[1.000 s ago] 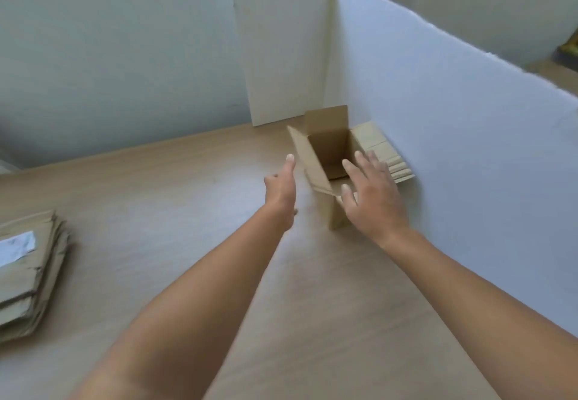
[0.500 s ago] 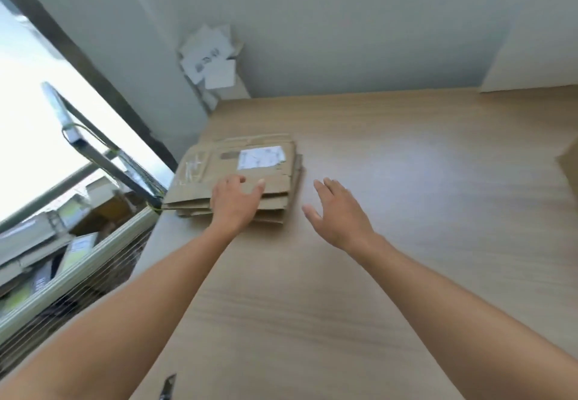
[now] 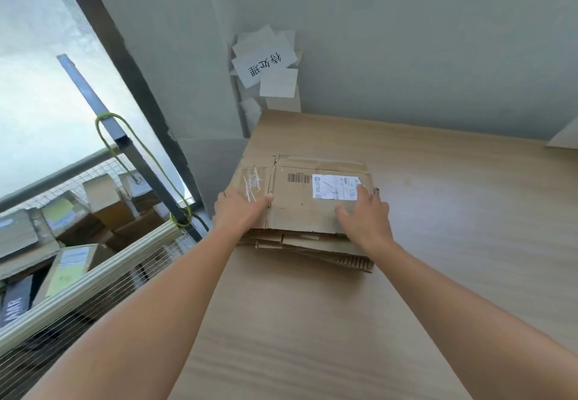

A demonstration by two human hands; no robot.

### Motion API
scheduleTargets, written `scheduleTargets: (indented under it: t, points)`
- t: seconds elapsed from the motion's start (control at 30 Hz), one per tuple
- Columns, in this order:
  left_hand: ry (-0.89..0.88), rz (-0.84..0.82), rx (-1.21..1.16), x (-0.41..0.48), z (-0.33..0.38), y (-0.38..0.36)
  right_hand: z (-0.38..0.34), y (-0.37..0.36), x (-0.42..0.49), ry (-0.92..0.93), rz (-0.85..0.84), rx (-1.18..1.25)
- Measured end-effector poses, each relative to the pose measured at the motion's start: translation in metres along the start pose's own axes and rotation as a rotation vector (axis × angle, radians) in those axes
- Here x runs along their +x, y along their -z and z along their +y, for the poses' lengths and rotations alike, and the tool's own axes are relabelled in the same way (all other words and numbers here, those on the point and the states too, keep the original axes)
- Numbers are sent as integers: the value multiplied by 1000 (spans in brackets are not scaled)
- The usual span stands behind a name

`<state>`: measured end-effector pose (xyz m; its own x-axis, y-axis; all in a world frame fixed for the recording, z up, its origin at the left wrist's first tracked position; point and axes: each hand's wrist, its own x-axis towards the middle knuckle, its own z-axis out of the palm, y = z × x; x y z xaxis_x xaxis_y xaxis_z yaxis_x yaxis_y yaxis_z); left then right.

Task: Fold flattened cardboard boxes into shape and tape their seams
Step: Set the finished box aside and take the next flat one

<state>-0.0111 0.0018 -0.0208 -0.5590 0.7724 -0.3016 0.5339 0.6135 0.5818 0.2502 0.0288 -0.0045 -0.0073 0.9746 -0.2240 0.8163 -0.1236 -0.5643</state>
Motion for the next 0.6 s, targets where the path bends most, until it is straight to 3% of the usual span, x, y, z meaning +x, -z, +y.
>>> scheduleTargets:
  t: [0.13, 0.33, 0.5, 0.6]
  points:
    - [-57, 101, 76, -11, -4, -2, 5, 8, -3, -50, 35, 155]
    - [41, -34, -308, -37, -20, 1, 30, 18, -13, -205, 7, 170]
    - [2, -26, -351, -130, -46, -4, 68, 37, -74, -278, 8, 255]
    - [-32, -56, -395, -200, -67, -3, 98, 57, -135, -332, 4, 512]
